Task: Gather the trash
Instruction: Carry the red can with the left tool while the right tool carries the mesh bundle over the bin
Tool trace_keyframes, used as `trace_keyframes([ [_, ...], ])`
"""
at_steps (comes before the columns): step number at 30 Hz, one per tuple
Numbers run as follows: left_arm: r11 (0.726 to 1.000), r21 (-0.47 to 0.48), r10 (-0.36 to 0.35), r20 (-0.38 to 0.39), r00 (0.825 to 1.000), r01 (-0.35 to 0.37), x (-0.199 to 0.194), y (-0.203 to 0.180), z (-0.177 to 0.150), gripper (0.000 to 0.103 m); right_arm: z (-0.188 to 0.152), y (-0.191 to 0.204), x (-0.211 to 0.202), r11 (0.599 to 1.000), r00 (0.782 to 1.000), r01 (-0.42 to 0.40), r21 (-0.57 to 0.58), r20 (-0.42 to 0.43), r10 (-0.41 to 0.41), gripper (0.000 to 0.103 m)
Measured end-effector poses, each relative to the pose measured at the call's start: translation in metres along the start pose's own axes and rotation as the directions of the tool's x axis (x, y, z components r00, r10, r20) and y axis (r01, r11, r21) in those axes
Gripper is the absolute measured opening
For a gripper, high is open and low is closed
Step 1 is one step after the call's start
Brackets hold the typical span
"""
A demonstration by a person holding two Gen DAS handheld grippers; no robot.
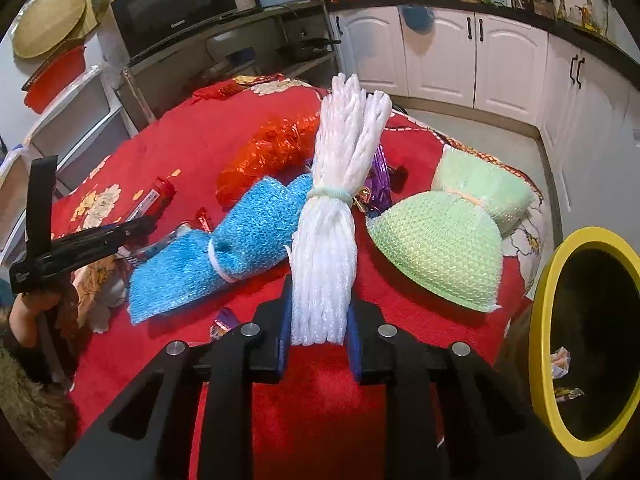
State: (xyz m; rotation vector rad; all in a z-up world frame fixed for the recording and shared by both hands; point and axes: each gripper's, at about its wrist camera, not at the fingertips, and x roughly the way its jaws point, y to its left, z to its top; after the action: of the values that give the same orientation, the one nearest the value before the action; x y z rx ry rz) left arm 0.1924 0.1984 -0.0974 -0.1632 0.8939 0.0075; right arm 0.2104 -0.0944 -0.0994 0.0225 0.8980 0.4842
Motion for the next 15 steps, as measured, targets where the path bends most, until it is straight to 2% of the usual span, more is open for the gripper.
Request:
trace_keyframes([
  [15,0.999,-0.032,-0.031,0.083,0.996,0.033,-0.046,-0.017,-0.010,0.027,-0.002,0.000,-0.040,0.999,0.998,-0.041,-0.029,0.045,0.042,0.021],
])
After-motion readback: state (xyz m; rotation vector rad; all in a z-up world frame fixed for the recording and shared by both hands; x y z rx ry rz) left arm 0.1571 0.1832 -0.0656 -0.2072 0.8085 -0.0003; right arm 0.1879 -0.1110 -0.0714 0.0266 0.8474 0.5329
